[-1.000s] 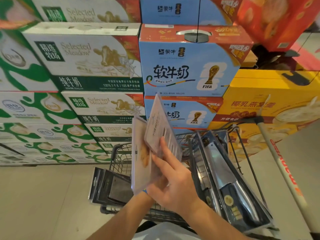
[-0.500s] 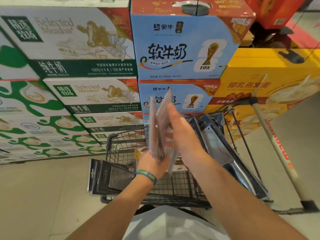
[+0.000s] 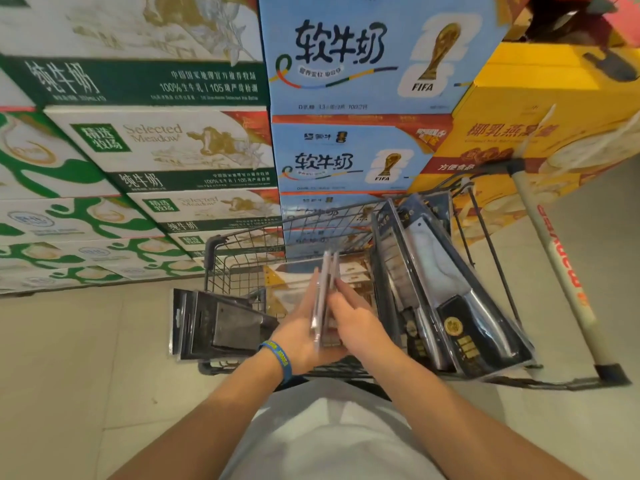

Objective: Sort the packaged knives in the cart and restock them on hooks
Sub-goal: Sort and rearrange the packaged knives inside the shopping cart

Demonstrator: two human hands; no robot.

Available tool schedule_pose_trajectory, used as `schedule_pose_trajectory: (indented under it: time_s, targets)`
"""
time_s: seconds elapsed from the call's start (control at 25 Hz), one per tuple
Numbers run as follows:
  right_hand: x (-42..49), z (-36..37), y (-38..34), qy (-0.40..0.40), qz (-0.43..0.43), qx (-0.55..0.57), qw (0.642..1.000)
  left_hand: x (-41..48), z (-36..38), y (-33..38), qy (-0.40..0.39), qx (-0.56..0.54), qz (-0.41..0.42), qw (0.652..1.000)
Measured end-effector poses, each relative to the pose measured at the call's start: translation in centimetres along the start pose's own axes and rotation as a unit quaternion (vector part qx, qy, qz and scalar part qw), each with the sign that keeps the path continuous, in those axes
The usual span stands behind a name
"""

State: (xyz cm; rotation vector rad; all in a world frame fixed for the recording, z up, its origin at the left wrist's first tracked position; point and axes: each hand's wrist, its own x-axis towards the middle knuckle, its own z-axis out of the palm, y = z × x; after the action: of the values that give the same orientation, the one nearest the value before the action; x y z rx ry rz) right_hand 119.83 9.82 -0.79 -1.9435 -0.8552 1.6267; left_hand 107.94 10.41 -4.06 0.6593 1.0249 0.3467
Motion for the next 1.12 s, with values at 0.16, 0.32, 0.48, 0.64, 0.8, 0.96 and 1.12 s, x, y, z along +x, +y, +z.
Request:
schedule_pose_trajectory:
  time_s: [0.16, 0.32, 0.48, 0.64, 0.8, 0.96, 1.12]
  targets:
    - [2.8, 0.3, 3.2, -0.014, 0.102, 0.048, 0.994, 0.1, -1.7, -0.5, -0.064, 0.313, 0.029, 0.947]
    - [2.8, 0.9, 6.2, -0.073, 0.059, 0.041, 0.995, 0.6, -2.0, -1.4, -0.069, 0.131, -0.004, 0.989]
    - [3.4, 2.3, 7.5, -0.075, 0.004, -0.107, 0.991, 2.4, -2.1, -3.3, 0.026, 0.11, -0.054, 0.992]
    - [3.5, 3.7, 7.6, -0.062, -0.068, -0.237, 0.967, 3.9, -4.0, -5.2, 0.155, 0.192, -0.051, 0.968]
    - [2.9, 3.5, 6.6, -0.009, -0.099, -0.344, 0.934, 4.1, -3.8, -5.4, 0.151, 0.234, -0.062, 0.958]
    - [1.9, 1.9, 5.1, 0.036, -0.081, -0.407, 0.909, 4.0, -2.5, -6.6, 0.221, 0.302, -0.054, 0.926]
    - [2.3, 1.4, 5.2, 0.016, -0.1, -0.416, 0.904, 3.9, -2.5, -6.9, 0.213, 0.315, -0.109, 0.919]
